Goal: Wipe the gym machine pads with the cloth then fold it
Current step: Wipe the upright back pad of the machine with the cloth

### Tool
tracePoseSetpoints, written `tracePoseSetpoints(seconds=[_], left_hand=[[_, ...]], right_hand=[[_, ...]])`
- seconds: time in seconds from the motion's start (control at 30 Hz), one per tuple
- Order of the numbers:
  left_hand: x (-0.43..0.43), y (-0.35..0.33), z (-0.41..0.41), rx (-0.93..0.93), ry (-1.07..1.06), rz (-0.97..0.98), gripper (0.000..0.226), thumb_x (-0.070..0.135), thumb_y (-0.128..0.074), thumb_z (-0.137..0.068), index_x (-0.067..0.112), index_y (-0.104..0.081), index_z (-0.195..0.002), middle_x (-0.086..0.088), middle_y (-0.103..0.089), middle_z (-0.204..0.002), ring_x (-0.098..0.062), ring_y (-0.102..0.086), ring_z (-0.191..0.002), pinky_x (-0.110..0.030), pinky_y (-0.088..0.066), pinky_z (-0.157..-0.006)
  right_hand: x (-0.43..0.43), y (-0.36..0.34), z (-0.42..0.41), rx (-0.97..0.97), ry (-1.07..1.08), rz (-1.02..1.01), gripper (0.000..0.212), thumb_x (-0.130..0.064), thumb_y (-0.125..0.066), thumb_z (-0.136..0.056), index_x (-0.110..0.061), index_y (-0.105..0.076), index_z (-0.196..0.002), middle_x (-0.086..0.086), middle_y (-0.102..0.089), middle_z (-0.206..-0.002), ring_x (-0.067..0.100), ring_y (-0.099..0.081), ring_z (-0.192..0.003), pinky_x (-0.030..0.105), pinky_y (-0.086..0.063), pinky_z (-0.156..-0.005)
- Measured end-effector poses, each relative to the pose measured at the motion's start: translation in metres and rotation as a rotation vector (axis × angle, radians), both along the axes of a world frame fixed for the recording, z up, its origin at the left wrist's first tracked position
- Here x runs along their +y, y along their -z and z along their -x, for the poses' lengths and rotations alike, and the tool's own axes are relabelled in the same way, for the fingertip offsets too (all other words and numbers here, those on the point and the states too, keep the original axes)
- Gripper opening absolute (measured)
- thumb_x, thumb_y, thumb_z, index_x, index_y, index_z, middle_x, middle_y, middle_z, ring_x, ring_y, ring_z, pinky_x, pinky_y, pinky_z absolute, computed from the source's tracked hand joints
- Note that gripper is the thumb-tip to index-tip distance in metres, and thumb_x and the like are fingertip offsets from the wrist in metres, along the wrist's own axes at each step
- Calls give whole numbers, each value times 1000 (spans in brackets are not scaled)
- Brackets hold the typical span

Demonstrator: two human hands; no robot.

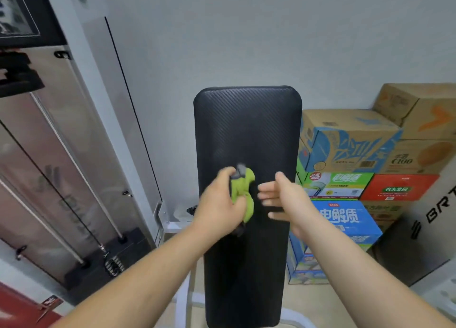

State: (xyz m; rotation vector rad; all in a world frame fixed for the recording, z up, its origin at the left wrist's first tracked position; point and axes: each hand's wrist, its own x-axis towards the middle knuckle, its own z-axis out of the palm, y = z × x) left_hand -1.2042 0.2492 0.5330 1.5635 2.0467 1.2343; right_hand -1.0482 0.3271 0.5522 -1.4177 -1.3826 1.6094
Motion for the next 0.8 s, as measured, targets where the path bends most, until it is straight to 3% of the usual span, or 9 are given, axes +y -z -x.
tracePoseSetpoints(seconds=[0.1,0.17,0.23,0.33,0.47,0.53,0.63,0.7,0.8], left_hand=[[20,-40,42,280,-93,-298,61,27,-68,-91,21,-45,-147,-4,-53,-141,-27,-53,-124,-37,-46,-103],[42,-59,59,602,-178,-337,59,33,-67,-92,22,-48,-147,-8,-38,-153,-34,-40,-134,-42,-38,-105],[64,-49,62,856,-272,-219,60,38,-65,-92,29,-47,-149,-10,-35,-154,-38,-35,-133,-51,-36,-102],[81,-2,44,861,-315,-142,68,33,-69,-86,29,-45,-150,-13,-41,-146,-39,-37,-129,-55,-36,-97],[69,69,20,999,-146,-137,73,34,-71,-78,25,-51,-148,-12,-47,-141,-38,-41,-125,-52,-33,-90],[50,108,12,1113,72,-103,75,30,-77,-72,23,-56,-144,-12,-52,-137,-39,-45,-120,-50,-36,-84],[35,127,11,1307,367,-33,75,19,-81,-69,25,-57,-139,-11,-51,-133,-38,-47,-110,-46,-39,-76],[53,99,12,1308,324,-145,70,12,-78,-71,24,-58,-137,-11,-49,-131,-37,-50,-107,-46,-40,-74],[94,36,1,1130,-16,-340,58,11,-68,-79,26,-65,-134,-12,-60,-131,-36,-50,-108,-45,-37,-73]], right_hand=[[18,8,-6,-131,236,-247,29,-38,-43,-104,-21,-65,-112,8,-63,-112,20,-60,-92,37,-49,-76],[29,23,-11,-302,183,-315,44,-38,-42,-106,-21,-52,-145,9,-51,-145,26,-55,-124,39,-48,-93],[35,40,-11,-362,126,-299,55,-36,-39,-108,-21,-34,-160,3,-39,-163,27,-40,-147,43,-37,-116],[38,56,-15,-370,75,-337,58,-28,-40,-108,-30,-24,-164,-1,-35,-166,24,-39,-148,38,-38,-113],[42,68,-28,-227,23,-300,61,-20,-44,-108,-40,-24,-163,-3,-44,-154,11,-55,-122,25,-43,-95],[40,80,-36,-186,108,-248,55,-21,-46,-107,-34,-36,-160,-4,-47,-154,15,-54,-130,34,-45,-108],[37,100,-51,-386,106,-181,55,-29,-49,-105,-15,-39,-158,10,-43,-160,29,-41,-146,43,-34,-118],[37,107,-58,-426,42,-161,54,-29,-47,-106,-12,-40,-157,10,-45,-159,29,-41,-147,39,-33,-116],[44,116,-64,-352,-26,-159,46,-25,-45,-108,-16,-47,-153,5,-52,-153,24,-47,-141,34,-36,-110]])
